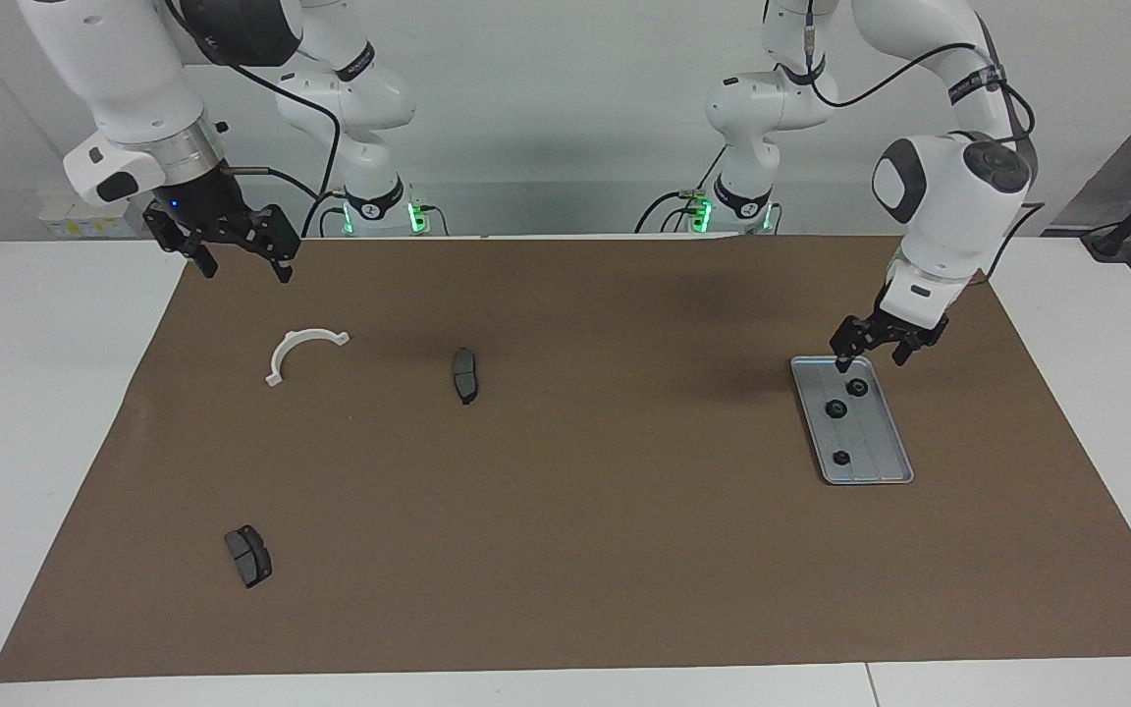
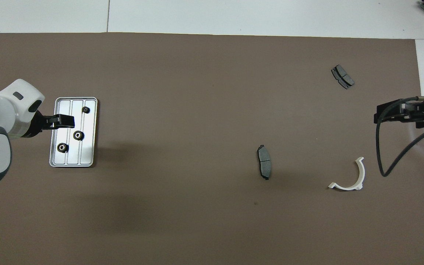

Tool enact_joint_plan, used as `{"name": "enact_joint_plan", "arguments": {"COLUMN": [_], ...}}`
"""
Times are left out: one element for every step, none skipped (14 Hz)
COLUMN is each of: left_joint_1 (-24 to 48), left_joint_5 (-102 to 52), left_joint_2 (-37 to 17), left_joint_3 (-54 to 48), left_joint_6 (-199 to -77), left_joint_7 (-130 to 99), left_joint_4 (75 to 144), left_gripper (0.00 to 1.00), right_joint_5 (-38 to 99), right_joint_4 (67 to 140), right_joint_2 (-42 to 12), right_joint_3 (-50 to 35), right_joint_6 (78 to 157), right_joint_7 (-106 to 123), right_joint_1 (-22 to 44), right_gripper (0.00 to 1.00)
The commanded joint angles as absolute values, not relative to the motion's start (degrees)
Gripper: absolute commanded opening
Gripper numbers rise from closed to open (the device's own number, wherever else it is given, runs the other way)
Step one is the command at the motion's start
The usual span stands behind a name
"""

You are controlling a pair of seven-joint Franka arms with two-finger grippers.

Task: Place bearing gear from tray to pile
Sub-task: 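Lower the left gripper onto the tray and grasp a black bearing gear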

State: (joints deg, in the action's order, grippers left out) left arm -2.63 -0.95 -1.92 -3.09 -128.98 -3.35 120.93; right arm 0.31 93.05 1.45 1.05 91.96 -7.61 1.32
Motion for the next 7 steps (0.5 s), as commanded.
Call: {"name": "enact_joint_plan", "arguments": {"left_joint_1": [-3.6,-3.52,-3.43,-3.43,-3.51,-3.52,-3.43], "left_joint_5": [-1.05,-1.05,-1.05,-1.05,-1.05,-1.05,-1.05], "left_joint_2": [-2.02,-3.33,-4.99,-5.88,-6.32,-6.68,-7.29], "left_joint_3": [-3.34,-3.34,-3.43,-3.43,-3.43,-3.34,-3.43], "left_joint_6": [-135.95,-137.1,-138.15,-139.21,-139.48,-139.74,-140.09], "left_joint_7": [-1.85,-1.85,-1.85,-1.85,-1.85,-1.85,-1.85], "left_joint_4": [126.2,126.56,126.56,126.56,126.56,126.56,126.56], "left_gripper": [0.96,0.93,0.9,0.87,0.84,0.8,0.79], "right_joint_5": [0.35,0.35,0.35,0.35,0.35,0.35,0.35], "right_joint_4": [93.87,93.87,93.87,93.87,94.04,94.3,94.39], "right_joint_2": [2.11,2.11,2.11,2.11,2.11,2.2,2.28], "right_joint_3": [0.88,0.88,0.88,0.88,0.88,0.88,0.88], "right_joint_6": [91.85,91.85,91.85,91.85,91.85,91.85,91.85], "right_joint_7": [-6.68,-6.68,-6.68,-6.68,-6.59,-6.59,-6.5], "right_joint_1": [1.14,1.14,1.14,1.14,1.14,1.14,1.14], "right_gripper": [1.0,1.0,1.0,1.0,1.0,1.0,1.0]}}
